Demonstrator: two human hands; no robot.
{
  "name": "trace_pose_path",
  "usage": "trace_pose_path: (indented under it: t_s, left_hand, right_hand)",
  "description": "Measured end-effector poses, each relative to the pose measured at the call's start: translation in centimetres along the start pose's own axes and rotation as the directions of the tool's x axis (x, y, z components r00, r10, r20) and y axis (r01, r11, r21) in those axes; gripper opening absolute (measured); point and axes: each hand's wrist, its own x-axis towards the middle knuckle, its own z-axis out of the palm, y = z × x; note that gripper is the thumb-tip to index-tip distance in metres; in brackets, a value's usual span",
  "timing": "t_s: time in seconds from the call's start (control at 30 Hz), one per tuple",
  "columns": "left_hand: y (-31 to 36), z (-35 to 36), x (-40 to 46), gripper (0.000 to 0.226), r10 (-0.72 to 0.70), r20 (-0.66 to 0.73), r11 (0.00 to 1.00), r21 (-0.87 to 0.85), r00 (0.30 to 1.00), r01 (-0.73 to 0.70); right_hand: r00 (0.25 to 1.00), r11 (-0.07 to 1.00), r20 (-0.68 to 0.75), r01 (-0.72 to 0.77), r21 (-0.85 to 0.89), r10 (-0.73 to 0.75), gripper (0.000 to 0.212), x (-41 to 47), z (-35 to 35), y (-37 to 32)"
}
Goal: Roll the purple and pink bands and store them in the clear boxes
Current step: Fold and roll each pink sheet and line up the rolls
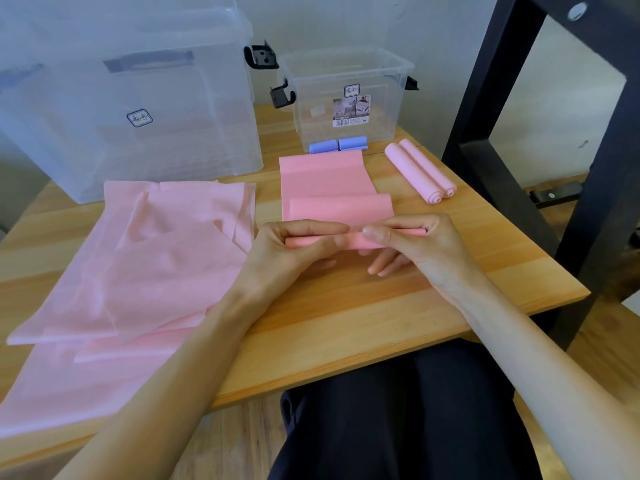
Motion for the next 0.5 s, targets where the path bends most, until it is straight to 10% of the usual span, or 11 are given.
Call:
trace_pose_path:
  t_s: [0.5]
  left_hand:
    - [-0.09,-0.43,0.05,0.020,0.006,0.037,1.000,-0.009,0.999,-0.006]
  right_hand:
    - [1.000,1.000,-0.004,-0.005,0.012,0.005,0.021,0.16,0.23,-0.02]
